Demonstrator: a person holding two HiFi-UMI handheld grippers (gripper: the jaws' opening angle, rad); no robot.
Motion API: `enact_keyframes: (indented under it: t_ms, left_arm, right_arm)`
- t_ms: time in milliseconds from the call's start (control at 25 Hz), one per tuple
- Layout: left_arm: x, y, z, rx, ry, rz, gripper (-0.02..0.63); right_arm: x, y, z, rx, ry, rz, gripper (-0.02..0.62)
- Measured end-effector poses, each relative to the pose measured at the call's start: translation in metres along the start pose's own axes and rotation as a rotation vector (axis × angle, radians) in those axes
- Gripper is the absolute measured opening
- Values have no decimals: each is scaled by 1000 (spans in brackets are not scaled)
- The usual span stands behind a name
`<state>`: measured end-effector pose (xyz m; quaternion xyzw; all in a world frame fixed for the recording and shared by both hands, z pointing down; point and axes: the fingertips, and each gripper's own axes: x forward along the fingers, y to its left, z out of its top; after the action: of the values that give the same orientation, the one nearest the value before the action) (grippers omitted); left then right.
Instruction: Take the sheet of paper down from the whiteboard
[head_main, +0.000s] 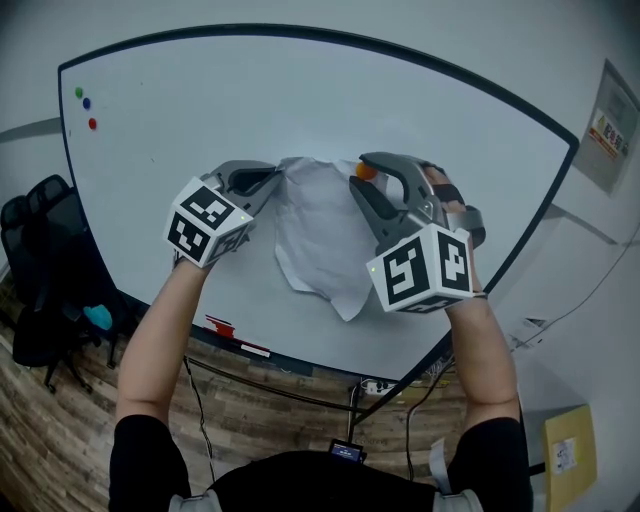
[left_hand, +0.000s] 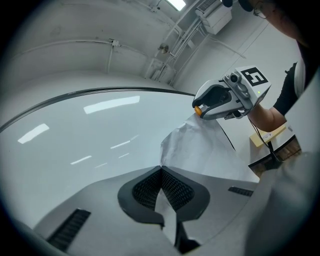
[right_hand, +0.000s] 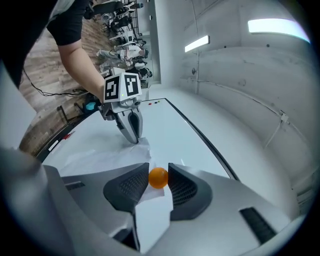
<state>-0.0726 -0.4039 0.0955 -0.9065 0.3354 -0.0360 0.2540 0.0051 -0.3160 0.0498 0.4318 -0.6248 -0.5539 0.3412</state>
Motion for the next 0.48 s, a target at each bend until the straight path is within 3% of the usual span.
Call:
enact_keyframes:
  t_ms: [480]
  left_arm:
    - [-24, 7, -10, 11, 20, 41, 12]
  right_arm:
    - [-12, -25, -17, 82, -3, -50, 127]
